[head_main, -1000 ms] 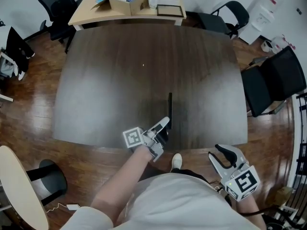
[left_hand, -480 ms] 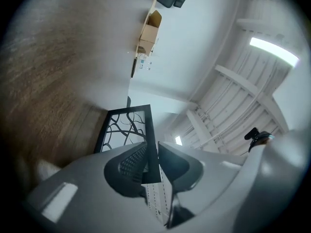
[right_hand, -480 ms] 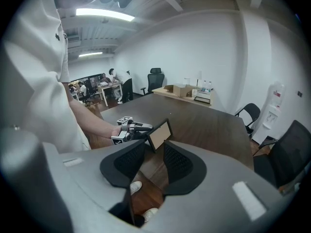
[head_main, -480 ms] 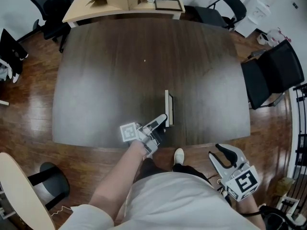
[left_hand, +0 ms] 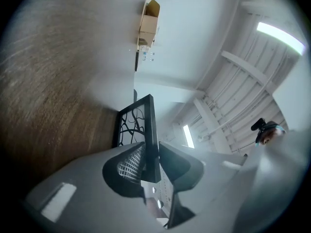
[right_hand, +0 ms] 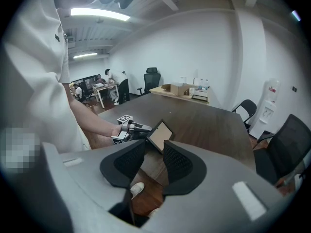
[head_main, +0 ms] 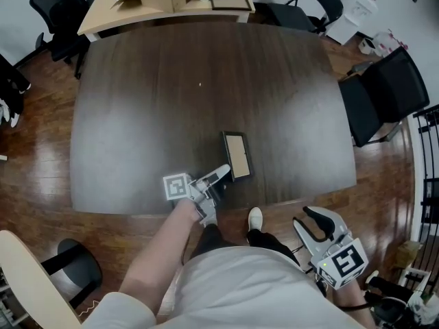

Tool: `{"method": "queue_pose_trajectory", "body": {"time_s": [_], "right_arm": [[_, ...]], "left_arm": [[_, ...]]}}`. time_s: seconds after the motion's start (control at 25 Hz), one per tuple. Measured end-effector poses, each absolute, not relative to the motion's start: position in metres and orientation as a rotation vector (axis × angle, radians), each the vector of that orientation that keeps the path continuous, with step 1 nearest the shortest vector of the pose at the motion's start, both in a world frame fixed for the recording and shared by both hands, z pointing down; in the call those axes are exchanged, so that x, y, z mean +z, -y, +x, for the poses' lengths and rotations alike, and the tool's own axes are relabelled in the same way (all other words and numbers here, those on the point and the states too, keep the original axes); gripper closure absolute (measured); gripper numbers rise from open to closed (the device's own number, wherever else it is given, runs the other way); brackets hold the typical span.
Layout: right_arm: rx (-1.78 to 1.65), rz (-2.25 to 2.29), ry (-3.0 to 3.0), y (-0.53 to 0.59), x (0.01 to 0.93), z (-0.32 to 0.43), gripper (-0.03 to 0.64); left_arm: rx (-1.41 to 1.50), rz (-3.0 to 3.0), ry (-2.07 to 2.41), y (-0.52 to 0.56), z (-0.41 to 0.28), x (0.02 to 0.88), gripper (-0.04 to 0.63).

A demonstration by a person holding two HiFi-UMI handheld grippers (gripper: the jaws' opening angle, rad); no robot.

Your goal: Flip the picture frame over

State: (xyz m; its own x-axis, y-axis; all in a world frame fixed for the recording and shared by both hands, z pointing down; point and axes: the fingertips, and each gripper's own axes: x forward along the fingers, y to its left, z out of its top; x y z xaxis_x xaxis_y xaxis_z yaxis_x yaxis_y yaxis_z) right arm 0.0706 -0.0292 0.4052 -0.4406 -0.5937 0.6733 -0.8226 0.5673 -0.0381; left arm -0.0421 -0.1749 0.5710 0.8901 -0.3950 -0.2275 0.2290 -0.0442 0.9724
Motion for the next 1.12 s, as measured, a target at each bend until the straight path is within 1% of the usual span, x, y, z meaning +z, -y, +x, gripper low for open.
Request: {"method": "queue_pose_trajectory", "body": {"time_s": [0.28,0.76,1.12], "right_arm": [[0.517,1.157,2.145,0.029,0.418,0.076,0.491],[0.559,1.116,2.145,0.029,0.435,0.080,0.491],[0.548,1.110,2.204,0.026,0.432,0.103,0.491]], "left_arm": [[-0.276,1.665,0.220,0.172,-0.036,0.588,0.515],[0.000,1.734,0.415,0.178,-0.044,0.612,0.518],[0.245,1.776,0.642,0.188,-0.054,0.624,0.531]]}}
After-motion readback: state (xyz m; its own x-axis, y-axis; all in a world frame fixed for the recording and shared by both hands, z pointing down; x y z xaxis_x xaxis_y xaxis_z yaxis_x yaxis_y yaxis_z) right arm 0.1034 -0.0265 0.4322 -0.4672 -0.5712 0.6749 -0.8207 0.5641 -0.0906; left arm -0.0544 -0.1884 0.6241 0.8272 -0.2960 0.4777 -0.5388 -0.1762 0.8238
